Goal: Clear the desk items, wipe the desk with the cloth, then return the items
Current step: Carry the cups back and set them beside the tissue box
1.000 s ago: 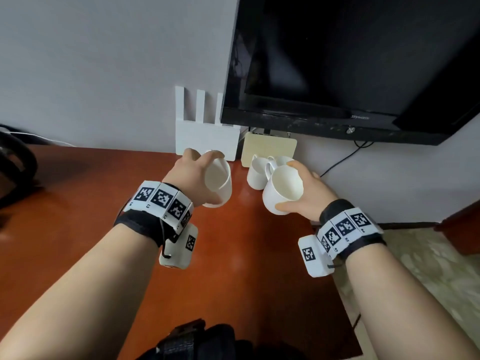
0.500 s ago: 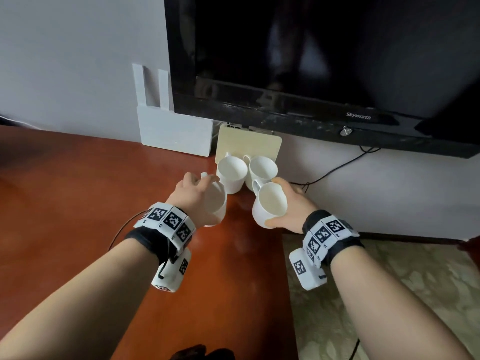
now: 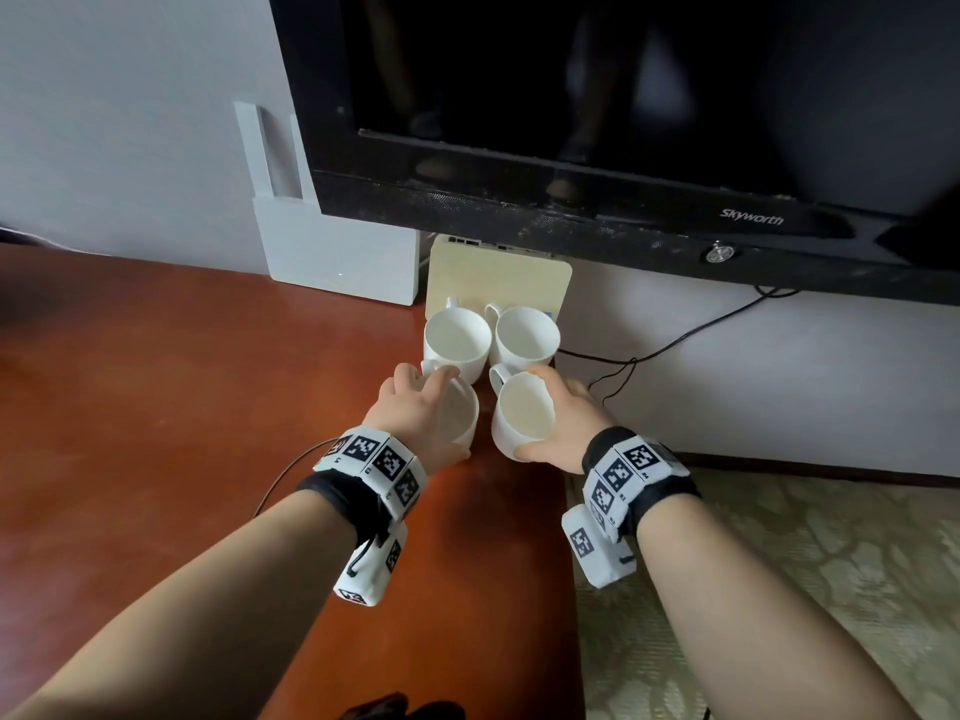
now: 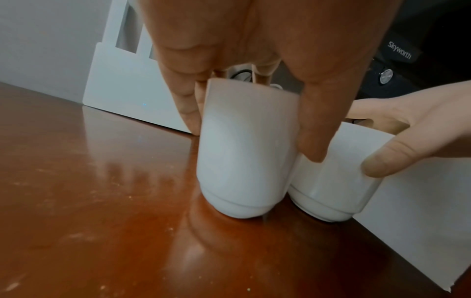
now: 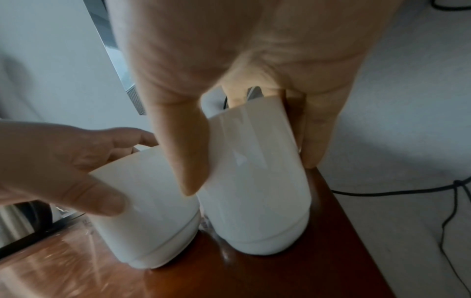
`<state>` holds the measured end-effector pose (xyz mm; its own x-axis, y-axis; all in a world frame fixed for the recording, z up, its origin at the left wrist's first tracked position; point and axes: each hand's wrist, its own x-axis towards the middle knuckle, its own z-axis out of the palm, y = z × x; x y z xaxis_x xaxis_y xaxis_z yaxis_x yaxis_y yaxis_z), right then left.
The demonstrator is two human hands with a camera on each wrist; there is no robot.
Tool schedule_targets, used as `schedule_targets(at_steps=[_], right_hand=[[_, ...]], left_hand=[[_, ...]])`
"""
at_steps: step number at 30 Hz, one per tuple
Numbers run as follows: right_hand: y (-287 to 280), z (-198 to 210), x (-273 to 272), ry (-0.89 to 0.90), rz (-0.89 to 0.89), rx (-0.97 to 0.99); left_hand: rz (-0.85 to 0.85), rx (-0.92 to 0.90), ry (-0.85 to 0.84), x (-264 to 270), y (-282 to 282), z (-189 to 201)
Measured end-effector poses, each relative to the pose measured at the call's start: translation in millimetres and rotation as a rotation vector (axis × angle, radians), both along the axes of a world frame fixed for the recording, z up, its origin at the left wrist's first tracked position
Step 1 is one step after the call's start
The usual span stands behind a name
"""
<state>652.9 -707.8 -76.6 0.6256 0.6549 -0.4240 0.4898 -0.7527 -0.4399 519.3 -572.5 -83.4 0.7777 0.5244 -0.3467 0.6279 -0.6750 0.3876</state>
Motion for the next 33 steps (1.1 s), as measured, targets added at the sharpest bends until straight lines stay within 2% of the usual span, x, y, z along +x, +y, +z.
schedule_targets(at_steps=[5, 19, 27, 33], right_hand=[[2, -1, 1, -0.018, 0.012, -0.011], [5, 4, -10, -0.058, 0.033, -0.070], [-1, 41, -33, -0.259, 0.053, -0.049], [9, 74, -84, -0.283, 0.054, 0.042]], left_hand=[[0.030, 0.033, -0.018, 2, -4, -3], [-0.015, -0.002, 0.051, -6, -2, 14], [-0.103, 0.122, -0.034, -32, 6, 38], [-0.186, 0.158, -0.090, -77, 23, 61]])
